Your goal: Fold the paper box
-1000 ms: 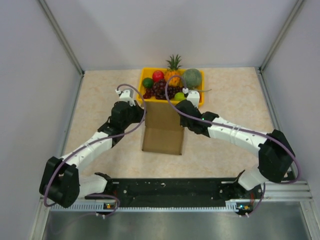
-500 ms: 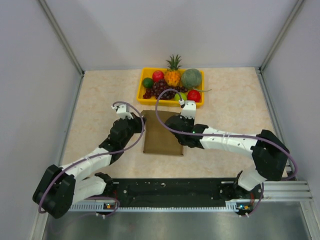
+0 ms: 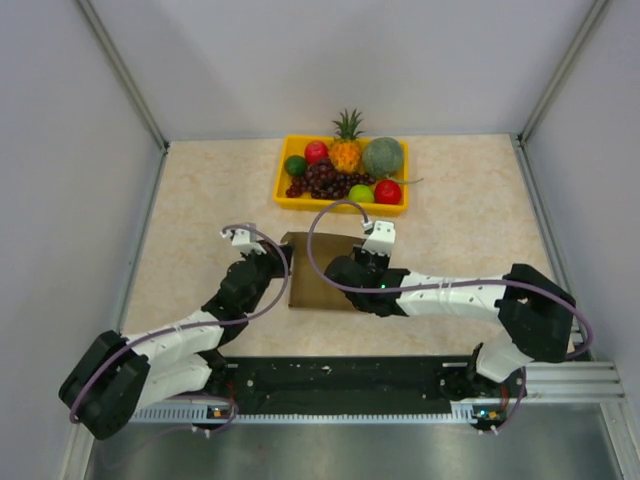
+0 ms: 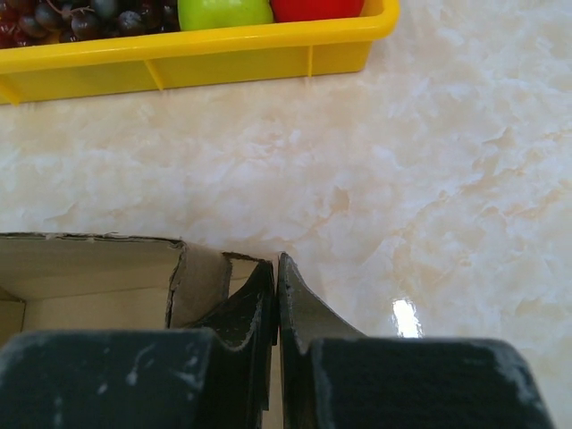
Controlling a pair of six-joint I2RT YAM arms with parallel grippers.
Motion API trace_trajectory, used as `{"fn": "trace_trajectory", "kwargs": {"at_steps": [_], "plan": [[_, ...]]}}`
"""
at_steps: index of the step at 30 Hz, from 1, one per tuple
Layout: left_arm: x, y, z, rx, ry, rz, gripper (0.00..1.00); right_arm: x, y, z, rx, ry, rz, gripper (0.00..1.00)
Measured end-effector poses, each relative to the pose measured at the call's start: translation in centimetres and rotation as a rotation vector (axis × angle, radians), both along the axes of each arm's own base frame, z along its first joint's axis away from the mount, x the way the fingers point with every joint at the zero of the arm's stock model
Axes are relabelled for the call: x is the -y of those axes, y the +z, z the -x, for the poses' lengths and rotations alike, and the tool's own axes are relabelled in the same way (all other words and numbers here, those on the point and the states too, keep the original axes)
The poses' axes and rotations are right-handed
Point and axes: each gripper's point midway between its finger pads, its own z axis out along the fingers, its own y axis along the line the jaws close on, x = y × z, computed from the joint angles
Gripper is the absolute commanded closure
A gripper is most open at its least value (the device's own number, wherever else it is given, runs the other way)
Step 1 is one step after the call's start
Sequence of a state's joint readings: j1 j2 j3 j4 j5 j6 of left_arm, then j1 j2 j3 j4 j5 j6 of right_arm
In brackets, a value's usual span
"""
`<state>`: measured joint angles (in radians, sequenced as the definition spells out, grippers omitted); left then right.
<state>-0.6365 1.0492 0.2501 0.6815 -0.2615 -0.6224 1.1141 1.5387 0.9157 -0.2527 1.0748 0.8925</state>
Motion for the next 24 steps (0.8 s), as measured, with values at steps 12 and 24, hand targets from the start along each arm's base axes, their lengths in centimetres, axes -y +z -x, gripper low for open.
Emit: {"fn": "trace_trajectory", "kwargs": {"at_steps": [12,24], "plan": [[0.3,-2.2,2.8,0.013,-0.035,0.002,1.0,0.2,-2.1,2.0,0.069,-0.039,-0.03,1.0],[0.1,-3.4,4.1,0.01,-0.066,-0.018,1.0,-0.2,-4.2,4.2,0.061,0.009,-0.006,0.8]]}}
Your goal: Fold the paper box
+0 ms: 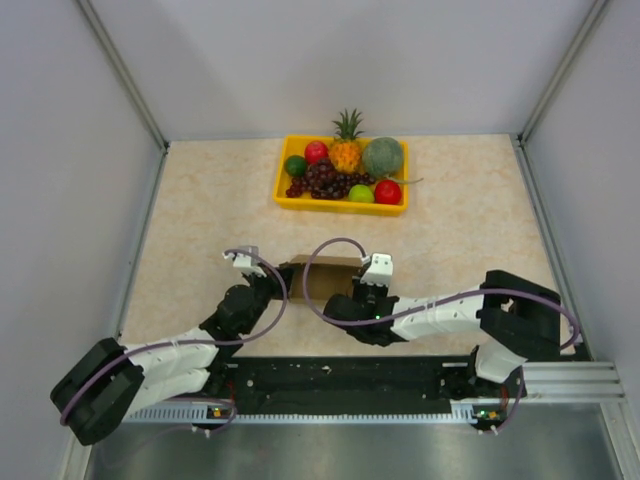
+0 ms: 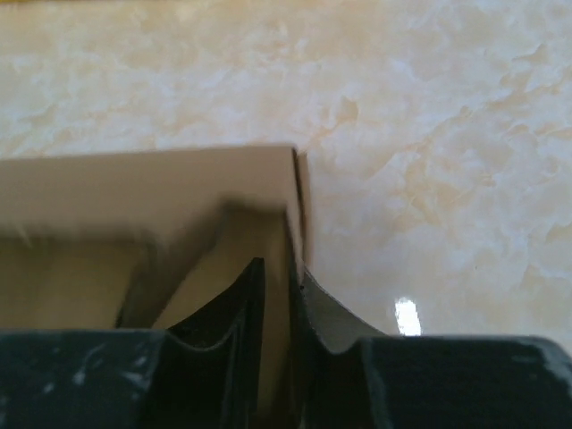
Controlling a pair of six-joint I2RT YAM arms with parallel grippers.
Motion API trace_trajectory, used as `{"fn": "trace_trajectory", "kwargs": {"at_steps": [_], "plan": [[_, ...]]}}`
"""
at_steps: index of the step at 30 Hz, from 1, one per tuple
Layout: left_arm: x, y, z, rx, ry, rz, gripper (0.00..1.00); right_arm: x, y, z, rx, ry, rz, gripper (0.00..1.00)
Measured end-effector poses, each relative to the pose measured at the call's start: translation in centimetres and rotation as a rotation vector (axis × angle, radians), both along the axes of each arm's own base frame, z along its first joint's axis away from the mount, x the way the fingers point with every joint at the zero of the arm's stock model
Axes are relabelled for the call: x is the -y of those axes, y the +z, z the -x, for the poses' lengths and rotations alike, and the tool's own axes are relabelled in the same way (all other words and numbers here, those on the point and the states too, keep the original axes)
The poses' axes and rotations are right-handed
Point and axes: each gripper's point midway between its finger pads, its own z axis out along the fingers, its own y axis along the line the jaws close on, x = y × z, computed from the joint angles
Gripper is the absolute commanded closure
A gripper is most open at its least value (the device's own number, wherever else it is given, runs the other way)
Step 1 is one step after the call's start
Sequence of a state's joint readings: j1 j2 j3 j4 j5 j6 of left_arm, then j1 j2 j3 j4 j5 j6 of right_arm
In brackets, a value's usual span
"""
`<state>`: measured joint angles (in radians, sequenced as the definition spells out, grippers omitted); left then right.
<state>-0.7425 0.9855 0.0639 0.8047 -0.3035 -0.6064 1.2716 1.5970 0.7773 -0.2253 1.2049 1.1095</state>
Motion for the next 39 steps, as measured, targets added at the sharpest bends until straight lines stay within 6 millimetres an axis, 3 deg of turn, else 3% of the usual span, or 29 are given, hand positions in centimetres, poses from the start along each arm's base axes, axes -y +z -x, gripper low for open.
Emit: {"fn": "trace_trajectory", "kwargs": {"at_steps": [3,6,8,9,13,16,19,25,28,32,36,37,39], "plan": [[0.5,0.4,0.6,0.012,-0.034,0.006,1.0,-0.1,-1.6,1.5,-0.083,0.071,0.018,0.72],[1.0,0.7,1.0,0.017,-0.061,0.012,1.0,-0.1,-1.7,2.9,-0.14,0.147,0.014,0.61],[1.1,0.6,1.1,0.016,-0.07,0.01,1.0,-0.4,-1.1,4.1,-0.157,0.215,0.002,0.44],[1.1,0.6,1.1,0.017,-0.071,0.009,1.0,-0.7,-0.7,4.7,-0.159,0.245,-0.005,0.41],[1.2,0.4,1.1,0.015,-0.075,0.003,1.0,-2.3,1.4,8.4,-0.154,0.425,-0.028,0.38],[1.4,0.4,1.1,0.016,-0.08,0.004,1.0,-2.2,2.7,10.4,-0.156,0.496,-0.065,0.37],[1.7,0.3,1.2,0.016,-0.088,0.003,1.0,-0.9,3.6,11.5,-0.155,0.519,-0.139,0.2],[1.8,0.2,1.4,0.012,-0.093,0.002,1.0,3.9,1.3,11.0,-0.172,0.49,-0.17,0.21],[1.7,0.1,1.5,0.01,-0.089,-0.004,1.0,5.3,1.8,10.9,-0.16,0.501,-0.186,0.21],[1.6,0.1,1.6,0.013,-0.086,-0.015,1.0,6.7,4.7,9.9,-0.122,0.484,-0.237,0.22],[1.6,0.0,1.6,0.015,-0.087,-0.025,1.0,9.0,9.5,5.9,-0.117,0.339,-0.313,0.29],[1.6,0.0,1.6,0.016,-0.088,-0.026,1.0,9.6,10.9,4.4,-0.128,0.296,-0.336,0.42],[1.7,0.0,1.7,0.015,-0.091,-0.03,1.0,9.3,13.2,1.9,-0.179,0.272,-0.382,0.52]]}}
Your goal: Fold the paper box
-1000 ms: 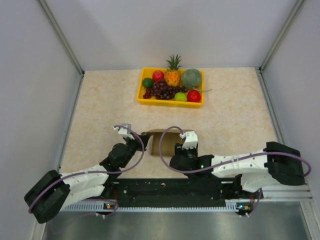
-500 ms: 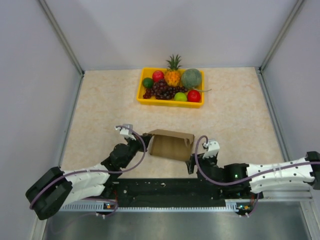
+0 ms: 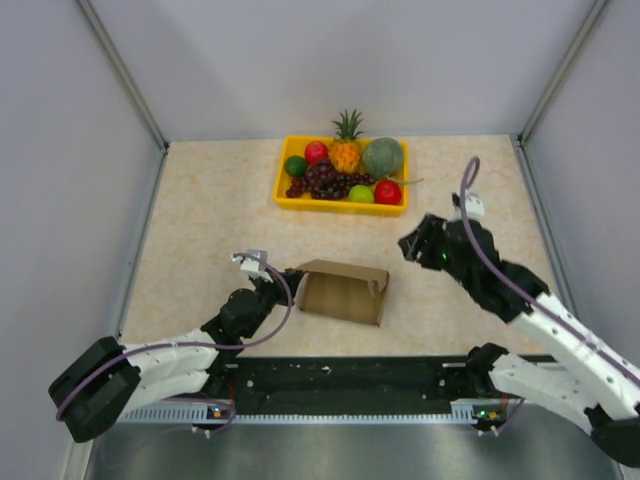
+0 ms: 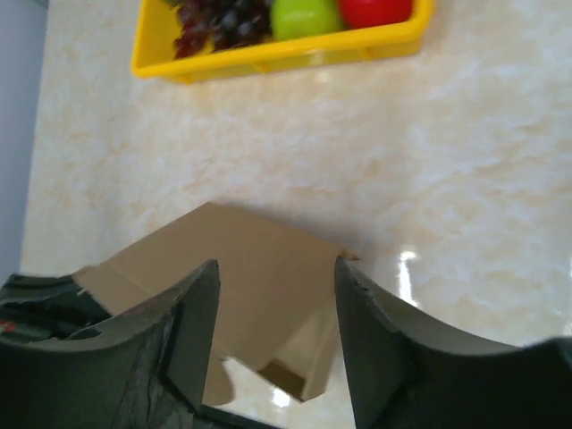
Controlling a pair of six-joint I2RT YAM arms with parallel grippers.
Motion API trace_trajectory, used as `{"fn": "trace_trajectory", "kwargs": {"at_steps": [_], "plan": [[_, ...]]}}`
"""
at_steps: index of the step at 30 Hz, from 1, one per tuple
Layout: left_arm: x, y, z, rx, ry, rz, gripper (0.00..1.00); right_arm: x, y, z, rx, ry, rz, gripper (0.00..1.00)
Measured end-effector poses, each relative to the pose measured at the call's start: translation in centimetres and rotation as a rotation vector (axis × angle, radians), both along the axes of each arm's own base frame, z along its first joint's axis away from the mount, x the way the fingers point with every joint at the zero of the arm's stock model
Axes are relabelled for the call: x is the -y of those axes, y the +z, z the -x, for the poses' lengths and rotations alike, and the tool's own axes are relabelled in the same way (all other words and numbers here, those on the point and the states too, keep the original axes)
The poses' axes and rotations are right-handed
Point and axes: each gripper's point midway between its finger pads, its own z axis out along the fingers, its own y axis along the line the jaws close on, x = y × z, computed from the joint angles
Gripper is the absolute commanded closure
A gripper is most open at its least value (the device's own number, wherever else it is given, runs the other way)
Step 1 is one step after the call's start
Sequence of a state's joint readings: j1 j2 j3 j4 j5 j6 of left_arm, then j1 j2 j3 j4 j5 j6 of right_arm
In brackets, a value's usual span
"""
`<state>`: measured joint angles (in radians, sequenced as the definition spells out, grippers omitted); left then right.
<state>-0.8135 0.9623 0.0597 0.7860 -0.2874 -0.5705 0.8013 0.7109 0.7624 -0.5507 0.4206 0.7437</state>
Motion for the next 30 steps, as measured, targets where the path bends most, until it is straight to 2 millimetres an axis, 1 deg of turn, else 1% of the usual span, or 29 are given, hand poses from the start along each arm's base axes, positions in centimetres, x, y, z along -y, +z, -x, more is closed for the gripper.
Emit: {"fn": "trace_trajectory", "kwargs": {"at_steps": [1,2,4,5,7,8,10,11,12,13,14,16,18,19,20,23,24,25,26,27,29,30], "plan": [[0.0,0.0,0.0,0.0,-0.001,-0.002,1.0,-0.8,1.2,-1.8,-0.032,0.009,-0.022,0.54],[0.0,0.0,0.0,0.001,-0.001,-0.004,1.0,-1.9,1.8,-2.6,-0.051,0.042,-0.035,0.55],[0.1,-0.1,0.1,0.0,-0.005,-0.009,1.0,-5.9,2.8,-3.7,-0.09,0.166,-0.083,0.6],[0.1,-0.2,0.2,-0.001,-0.007,-0.014,1.0,-7.6,2.8,-3.7,-0.106,0.229,-0.114,0.62],[0.0,-0.4,0.3,-0.003,-0.009,-0.023,1.0,-10.4,2.8,-3.1,-0.149,0.329,-0.196,0.67],[0.0,-0.4,0.3,-0.005,-0.011,-0.028,1.0,-11.4,2.9,-2.9,-0.158,0.364,-0.236,0.67],[0.1,-0.6,0.4,-0.007,-0.015,-0.035,1.0,-14.1,3.2,-2.3,-0.177,0.443,-0.35,0.67],[0.0,-0.6,0.4,-0.009,-0.015,-0.037,1.0,-15.3,2.7,-1.9,-0.191,0.478,-0.386,0.68],[0.0,-0.7,0.5,-0.009,-0.017,-0.04,1.0,-16.4,1.8,-1.2,-0.221,0.506,-0.413,0.68],[0.0,-0.7,0.5,-0.01,-0.017,-0.043,1.0,-17.4,0.5,-0.5,-0.258,0.53,-0.441,0.68],[0.0,-0.8,0.5,-0.011,-0.019,-0.045,1.0,-18.0,-0.3,0.3,-0.281,0.55,-0.447,0.68],[0.0,-0.8,0.6,-0.012,-0.02,-0.048,1.0,-19.3,-2.8,1.8,-0.354,0.58,-0.468,0.68],[0.0,-1.0,0.7,-0.016,-0.024,-0.057,0.99,-20.0,-4.7,2.5,-0.403,0.586,-0.475,0.68],[0.0,-1.2,0.8,-0.021,-0.03,-0.066,0.97,-20.4,-5.4,2.7,-0.416,0.59,-0.48,0.68],[0.0,-1.3,0.8,-0.023,-0.032,-0.072,0.9,-20.6,-5.9,2.8,-0.422,0.593,-0.49,0.68],[0.0,-2.1,1.2,-0.04,-0.052,-0.099,0.8,-21.0,-7.1,2.9,-0.427,0.596,-0.509,0.67],[0.1,-2.4,1.4,-0.049,-0.064,-0.108,0.74,-21.0,-7.5,2.9,-0.429,0.594,-0.513,0.67],[0.2,-2.8,1.7,-0.062,-0.079,-0.117,0.7,-21.0,-7.8,2.9,-0.428,0.594,-0.516,0.67],[0.2,-3.1,2.1,-0.074,-0.098,-0.126,0.68,-21.1,-8.1,2.8,-0.426,0.595,-0.518,0.67],[0.3,-3.4,2.6,-0.086,-0.118,-0.132,0.62,-21.1,-8.5,2.8,-0.427,0.597,-0.519,0.67],[0.3,-3.6,3.4,-0.11,-0.147,-0.131,0.56,-21.2,-9.2,2.8,-0.428,0.603,-0.525,0.67],[0.4,-3.7,3.8,-0.125,-0.161,-0.126,0.56,-21.3,-9.5,2.8,-0.43,0.606,-0.53,0.67]]}}
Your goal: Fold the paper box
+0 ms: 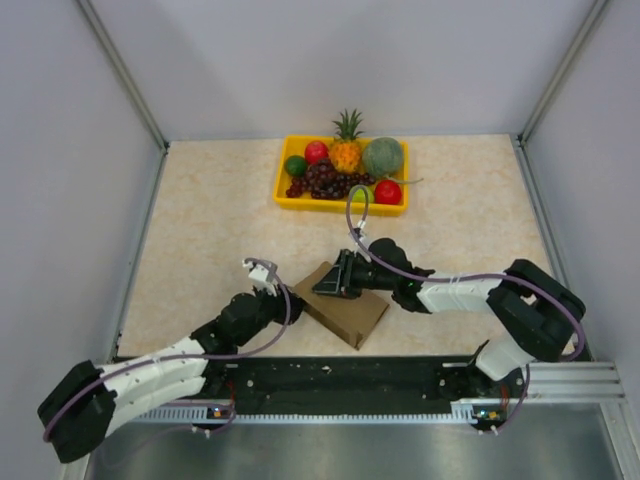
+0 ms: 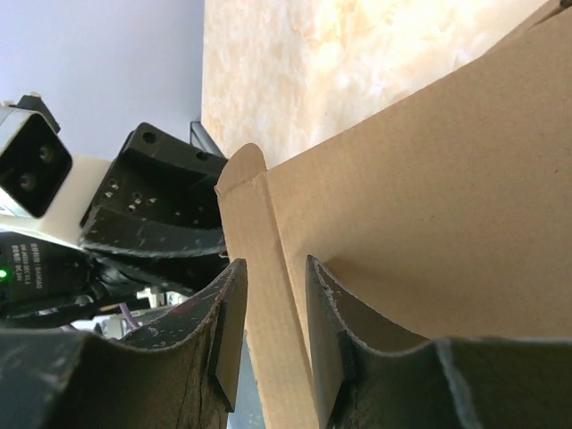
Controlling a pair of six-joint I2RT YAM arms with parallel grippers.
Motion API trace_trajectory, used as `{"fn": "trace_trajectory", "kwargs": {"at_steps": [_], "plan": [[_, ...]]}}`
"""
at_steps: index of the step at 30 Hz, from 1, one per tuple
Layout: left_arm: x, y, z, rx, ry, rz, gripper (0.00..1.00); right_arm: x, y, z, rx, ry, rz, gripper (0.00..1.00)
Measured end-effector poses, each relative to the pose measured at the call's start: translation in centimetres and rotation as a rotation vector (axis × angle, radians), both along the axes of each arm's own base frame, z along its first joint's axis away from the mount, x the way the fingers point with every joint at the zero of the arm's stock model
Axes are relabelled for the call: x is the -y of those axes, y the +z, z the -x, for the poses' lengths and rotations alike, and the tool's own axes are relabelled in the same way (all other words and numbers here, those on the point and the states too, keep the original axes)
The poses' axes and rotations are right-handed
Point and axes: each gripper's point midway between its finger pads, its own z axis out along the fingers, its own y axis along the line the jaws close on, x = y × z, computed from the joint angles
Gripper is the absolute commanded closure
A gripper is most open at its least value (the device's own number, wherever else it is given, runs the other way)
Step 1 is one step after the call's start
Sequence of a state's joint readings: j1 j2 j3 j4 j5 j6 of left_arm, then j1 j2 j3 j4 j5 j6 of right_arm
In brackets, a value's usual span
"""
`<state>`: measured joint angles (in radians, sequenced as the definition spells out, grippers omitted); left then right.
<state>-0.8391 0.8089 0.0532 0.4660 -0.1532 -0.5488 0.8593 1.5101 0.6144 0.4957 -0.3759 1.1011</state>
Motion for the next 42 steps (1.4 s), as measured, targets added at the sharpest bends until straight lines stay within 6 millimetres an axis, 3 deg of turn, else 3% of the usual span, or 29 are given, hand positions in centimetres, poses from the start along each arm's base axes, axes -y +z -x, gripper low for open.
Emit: {"fn": "trace_trajectory", "kwargs": {"at_steps": [7,13,16,20,24,25,27,30,33,35,42], "plan": [[-0.3,0.5,4.5,-0.135,-0.109,0.092,0.56,-0.1,-1.3,0.0,-0.01,0.024,-0.008,0.66],[0.1,4.7,8.8,-0.175,-0.275,0.252,0.6,0.4,-1.7,-0.6,0.01,0.023,0.007,0.66],[0.5,7.1,10.1,-0.201,-0.328,0.297,0.58,0.6,-2.0,-0.6,0.024,0.033,0.021,0.66],[0.7,11.5,8.8,-0.204,-0.286,0.244,0.53,0.8,-2.4,-0.6,0.054,0.048,0.034,0.66],[1.9,14.7,3.4,-0.173,-0.143,0.092,0.6,1.3,-3.2,-0.3,0.072,0.056,0.056,0.66],[2.4,14.4,1.8,-0.172,-0.113,0.044,0.69,1.4,-3.3,-0.3,0.079,0.057,0.059,0.66],[2.9,13.3,-1.0,-0.177,-0.065,-0.026,0.75,1.4,-3.3,-0.3,0.1,0.06,0.057,0.66],[2.4,8.3,-3.9,-0.25,-0.032,-0.131,0.79,1.8,-3.4,-0.2,0.117,0.058,0.056,0.66],[1.2,3.1,-3.7,-0.346,-0.055,-0.193,0.87,2.1,-3.4,-0.1,0.135,0.053,0.058,0.66],[1.8,1.2,-2.4,-0.389,-0.128,-0.197,0.88,2.1,-3.3,-0.1,0.144,0.05,0.061,0.66],[3.5,-0.7,-1.4,-0.392,-0.229,-0.151,0.89,3.0,-4.0,0.5,0.11,0.04,0.123,0.61]]}}
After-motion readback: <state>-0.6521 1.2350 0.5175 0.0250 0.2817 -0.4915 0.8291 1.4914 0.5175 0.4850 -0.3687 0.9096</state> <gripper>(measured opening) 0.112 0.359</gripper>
